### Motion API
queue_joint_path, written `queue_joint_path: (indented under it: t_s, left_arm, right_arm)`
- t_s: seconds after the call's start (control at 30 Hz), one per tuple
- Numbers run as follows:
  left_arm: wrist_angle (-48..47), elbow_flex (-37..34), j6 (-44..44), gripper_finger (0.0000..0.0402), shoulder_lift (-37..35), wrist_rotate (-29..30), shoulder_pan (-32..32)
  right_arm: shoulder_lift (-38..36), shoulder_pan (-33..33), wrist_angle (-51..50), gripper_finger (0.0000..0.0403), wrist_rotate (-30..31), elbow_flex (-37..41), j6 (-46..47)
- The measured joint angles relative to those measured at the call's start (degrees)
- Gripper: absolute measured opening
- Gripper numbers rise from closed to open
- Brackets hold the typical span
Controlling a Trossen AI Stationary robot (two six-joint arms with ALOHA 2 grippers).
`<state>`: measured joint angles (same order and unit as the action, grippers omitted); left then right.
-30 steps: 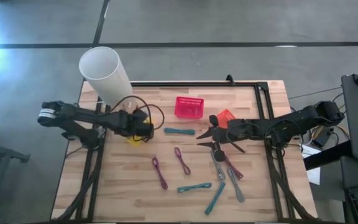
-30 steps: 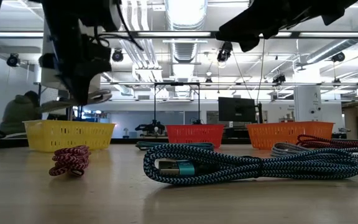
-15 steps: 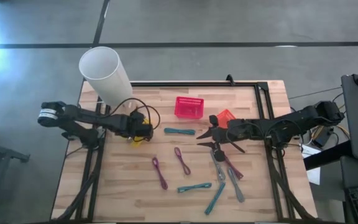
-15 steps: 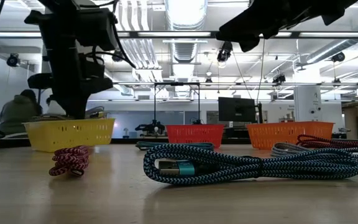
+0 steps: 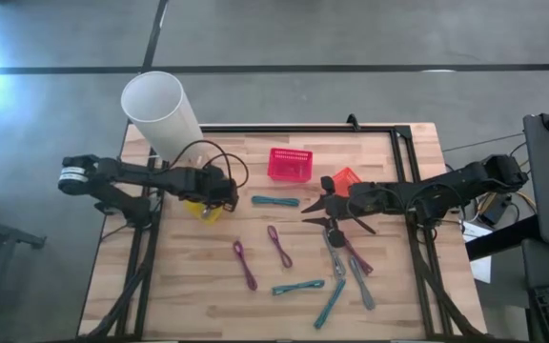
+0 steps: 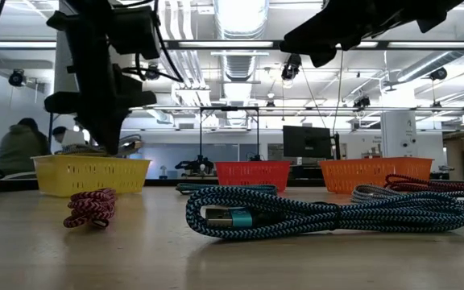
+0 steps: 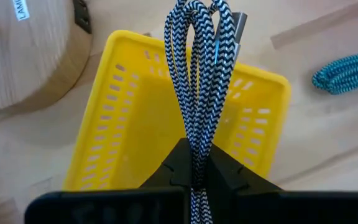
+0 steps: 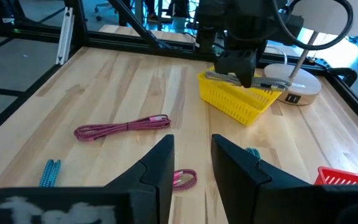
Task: Pick & Place USB Port
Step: Put the top left black charger cable into the yellow bin
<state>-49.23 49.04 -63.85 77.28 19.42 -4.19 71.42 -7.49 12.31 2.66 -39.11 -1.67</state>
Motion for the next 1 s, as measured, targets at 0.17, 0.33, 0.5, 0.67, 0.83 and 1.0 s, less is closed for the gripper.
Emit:
queue_joint_path:
  t_s: [0.17,0.33,0.5,0.67,0.83,1.0]
  left_arm:
    - [0.0,-1.6,-4.7,0.0021,0.0,0.0,0.0]
    - [0.1,-4.4,-7.0,0.0021,0.0,-0.6,-0.3]
    - [2.3,-8.5,-10.0,0.0021,0.0,-0.6,-0.8]
    - [9.1,-13.1,-10.6,0.0021,0.0,-0.6,-1.1]
    - [12.9,-15.0,-9.7,0.0021,0.0,-0.8,-1.1]
    - [13.1,-14.1,-9.5,0.0021,0.0,-1.4,-1.2]
  right_arm:
    - [0.0,0.0,0.0,0.0096,0.0,0.0,0.0]
    - [0.0,0.0,0.0,0.0095,0.0,0.0,0.0]
    - [0.0,0.0,0.0,0.0095,0.0,0.0,0.0]
    - [0.0,0.0,0.0,0.0095,0.0,0.0,0.0]
    - [0.0,0.0,0.0,0.0095,0.0,0.0,0.0]
    - [0.0,0.0,0.0,0.0095,0.0,0.0,0.0]
